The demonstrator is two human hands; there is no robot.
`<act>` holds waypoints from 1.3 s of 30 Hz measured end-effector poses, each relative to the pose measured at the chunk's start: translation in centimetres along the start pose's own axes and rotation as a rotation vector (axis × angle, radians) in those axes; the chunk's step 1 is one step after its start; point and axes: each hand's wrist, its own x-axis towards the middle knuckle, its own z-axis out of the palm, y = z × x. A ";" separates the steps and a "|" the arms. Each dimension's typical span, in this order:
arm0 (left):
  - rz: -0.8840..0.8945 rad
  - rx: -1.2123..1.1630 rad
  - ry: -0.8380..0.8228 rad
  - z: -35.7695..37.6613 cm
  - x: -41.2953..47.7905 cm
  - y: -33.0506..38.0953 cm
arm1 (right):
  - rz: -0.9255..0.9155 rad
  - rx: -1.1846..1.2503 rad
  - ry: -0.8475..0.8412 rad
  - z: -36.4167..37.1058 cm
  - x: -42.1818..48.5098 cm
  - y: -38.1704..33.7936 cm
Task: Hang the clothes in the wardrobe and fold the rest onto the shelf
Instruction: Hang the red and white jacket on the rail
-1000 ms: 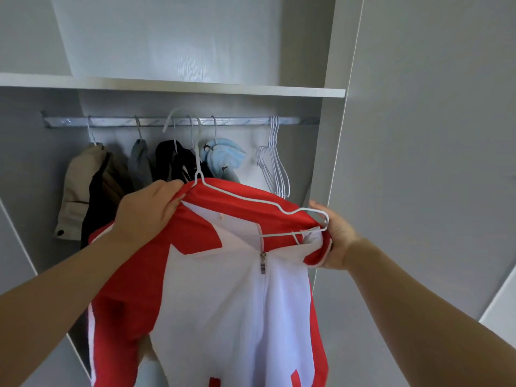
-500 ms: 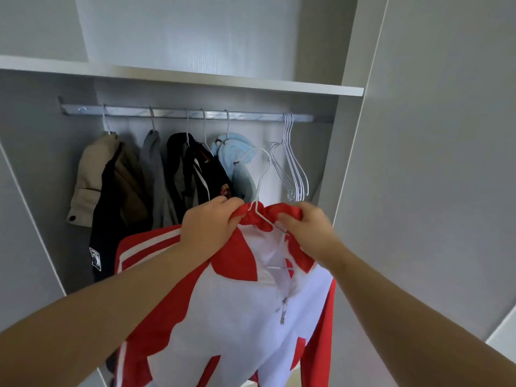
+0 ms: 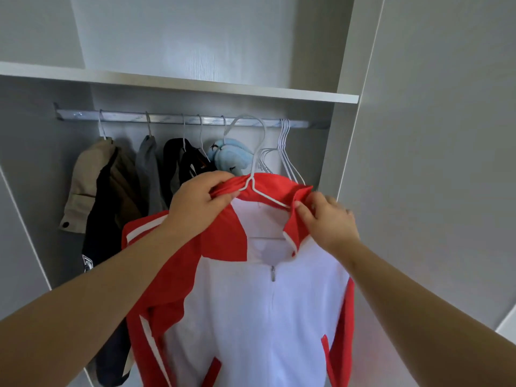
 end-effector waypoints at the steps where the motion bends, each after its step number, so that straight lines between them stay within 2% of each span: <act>1: -0.003 -0.006 -0.004 0.0 0.0 0.1 | -0.002 0.061 -0.060 0.1 0.3 0.0; 4: -0.007 -0.030 -0.009 0.2 -0.1 0.5 | 0.010 0.270 -0.159 0.0 0.3 -0.3; 6: -0.005 -0.040 -0.019 0.3 -0.1 0.7 | 0.059 0.306 -0.187 0.4 -0.1 -0.6; 9: -0.008 -0.030 -0.034 0.5 0.1 1.1 | 0.087 0.227 -0.178 0.9 -0.9 -1.8; 14: -0.078 -0.084 -0.045 0.2 0.0 1.4 | -0.043 0.113 -0.260 0.3 -2.0 -2.9; 19: -0.022 -0.046 -0.139 0.9 -0.8 2.7 | -0.179 0.111 -0.242 0.0 -2.3 -3.9; 25: 0.009 0.111 -0.207 0.8 -1.0 4.6 | -0.156 0.091 -0.095 -0.9 -2.6 -4.0; 27: -0.058 0.289 -0.142 -0.2 -0.2 4.1 | -0.105 0.090 -0.063 -1.5 -2.7 -3.0; 29: -0.215 0.431 -0.106 -1.3 0.5 4.0 | -0.064 0.106 -0.034 -1.6 -3.1 -2.5; 30: -0.306 0.354 -0.084 -1.3 0.7 4.4 | -0.064 0.107 -0.025 -1.5 -3.3 -2.7; 32: -0.549 -0.114 -0.104 -0.4 0.5 6.2 | -0.084 0.110 -0.020 -0.9 -3.8 -3.2; 33: -0.643 -0.385 -0.169 0.0 0.3 7.3 | -0.089 0.127 -0.013 -0.6 -4.0 -3.3; 34: -0.651 -0.566 -0.257 0.5 -0.1 7.7 | -0.080 0.159 0.000 -0.4 -4.3 -3.2; 35: -0.578 -0.636 -0.352 0.8 -0.7 7.9 | -0.065 0.198 0.023 -0.3 -4.5 -2.9; 36: -0.445 -0.587 -0.406 0.8 -1.1 7.6 | -0.052 0.233 0.058 -0.3 -4.7 -2.3; 37: -0.288 -0.443 -0.412 0.6 -1.2 7.0 | -0.050 0.253 0.102 -0.3 -4.8 -1.8; 39: -0.013 0.146 -0.426 0.7 -0.7 5.1 | -0.062 0.282 0.187 -0.4 -5.1 -1.1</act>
